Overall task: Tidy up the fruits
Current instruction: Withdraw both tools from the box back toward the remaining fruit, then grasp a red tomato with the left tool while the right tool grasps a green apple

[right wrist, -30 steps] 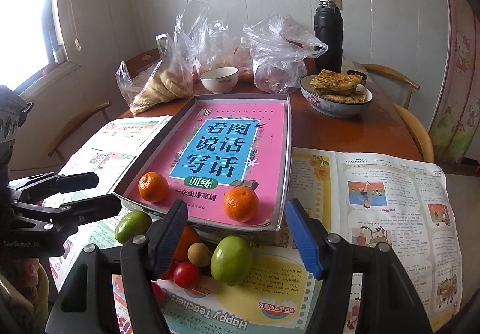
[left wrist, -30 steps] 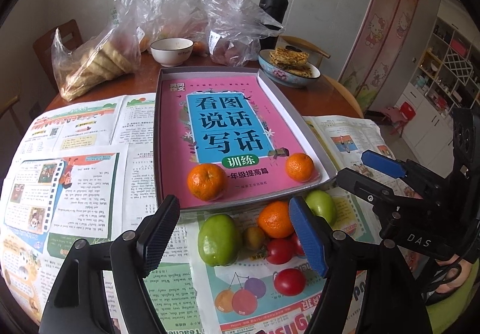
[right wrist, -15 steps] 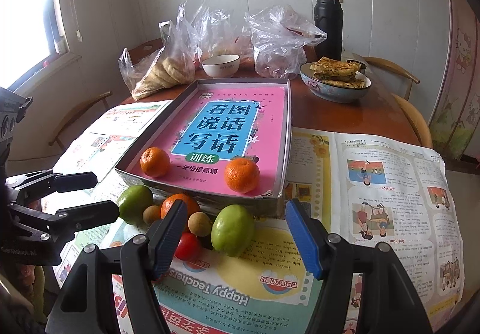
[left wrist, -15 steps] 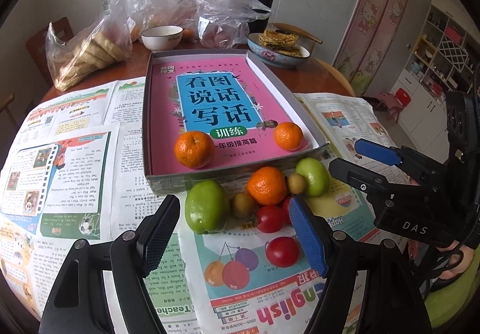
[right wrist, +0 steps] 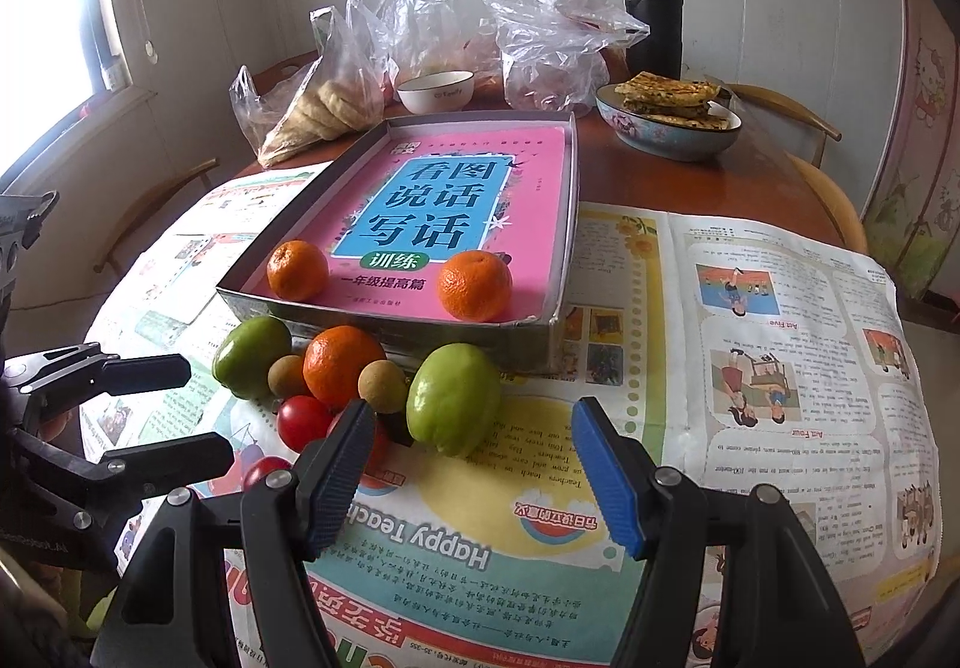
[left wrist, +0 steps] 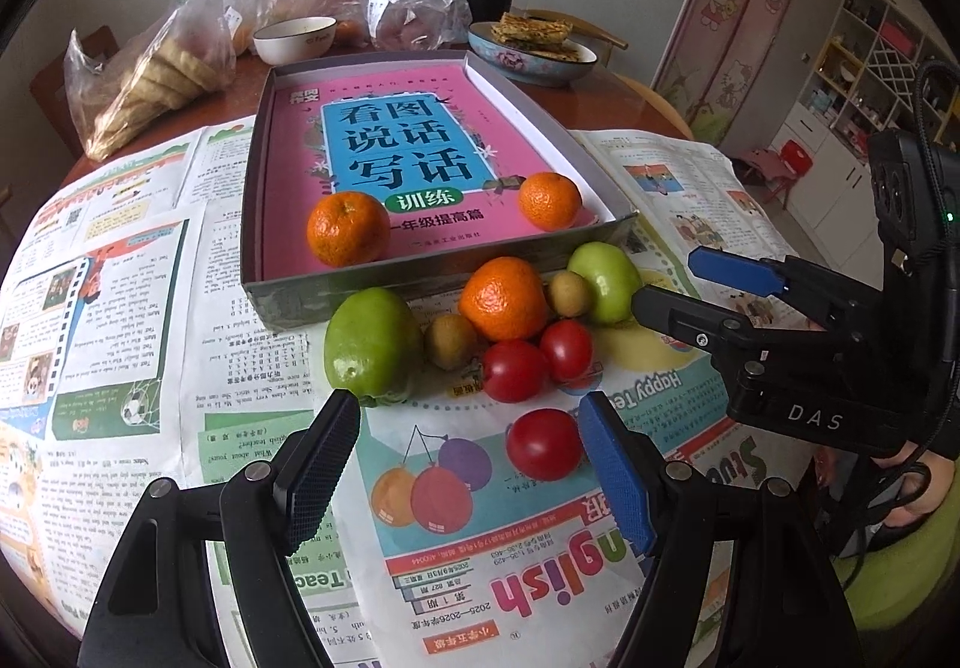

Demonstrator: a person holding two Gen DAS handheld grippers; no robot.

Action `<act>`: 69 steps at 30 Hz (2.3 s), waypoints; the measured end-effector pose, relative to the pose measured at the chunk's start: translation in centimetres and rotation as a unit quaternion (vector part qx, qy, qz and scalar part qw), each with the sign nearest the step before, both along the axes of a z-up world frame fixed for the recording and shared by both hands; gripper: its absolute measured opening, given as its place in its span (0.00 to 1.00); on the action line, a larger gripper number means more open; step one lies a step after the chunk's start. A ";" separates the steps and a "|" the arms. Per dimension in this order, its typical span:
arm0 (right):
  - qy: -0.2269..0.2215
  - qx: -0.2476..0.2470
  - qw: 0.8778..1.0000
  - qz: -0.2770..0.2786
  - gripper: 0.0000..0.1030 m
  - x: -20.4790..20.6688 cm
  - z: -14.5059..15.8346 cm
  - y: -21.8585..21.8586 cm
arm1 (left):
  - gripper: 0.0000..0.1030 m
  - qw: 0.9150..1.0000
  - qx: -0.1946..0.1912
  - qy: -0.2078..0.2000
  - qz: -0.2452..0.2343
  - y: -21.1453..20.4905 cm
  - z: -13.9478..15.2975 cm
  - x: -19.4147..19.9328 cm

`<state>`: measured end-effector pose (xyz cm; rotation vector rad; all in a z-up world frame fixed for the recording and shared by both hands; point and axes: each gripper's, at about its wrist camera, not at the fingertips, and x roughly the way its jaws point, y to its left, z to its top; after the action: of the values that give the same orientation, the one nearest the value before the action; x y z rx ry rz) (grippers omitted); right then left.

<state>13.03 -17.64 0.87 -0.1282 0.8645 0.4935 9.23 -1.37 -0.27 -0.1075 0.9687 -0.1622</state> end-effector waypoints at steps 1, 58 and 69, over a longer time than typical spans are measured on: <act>0.002 -0.001 1.000 0.001 0.65 0.0 -0.2 0.1 | 0.74 1.000 0.002 0.002 -0.002 -0.2 -0.2 0.0; 0.021 -0.011 1.000 0.006 0.40 1.9 -2.9 0.3 | 0.32 0.998 -0.028 0.028 -0.050 -2.1 -2.7 0.8; 0.010 -0.002 1.000 0.004 0.40 1.5 -1.8 0.1 | 0.32 0.999 -0.033 0.007 -0.025 -0.3 -1.1 0.5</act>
<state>14.53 -17.53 -0.97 -0.1305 0.8858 0.5015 9.75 -1.66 -1.42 -0.1444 0.9800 -0.2404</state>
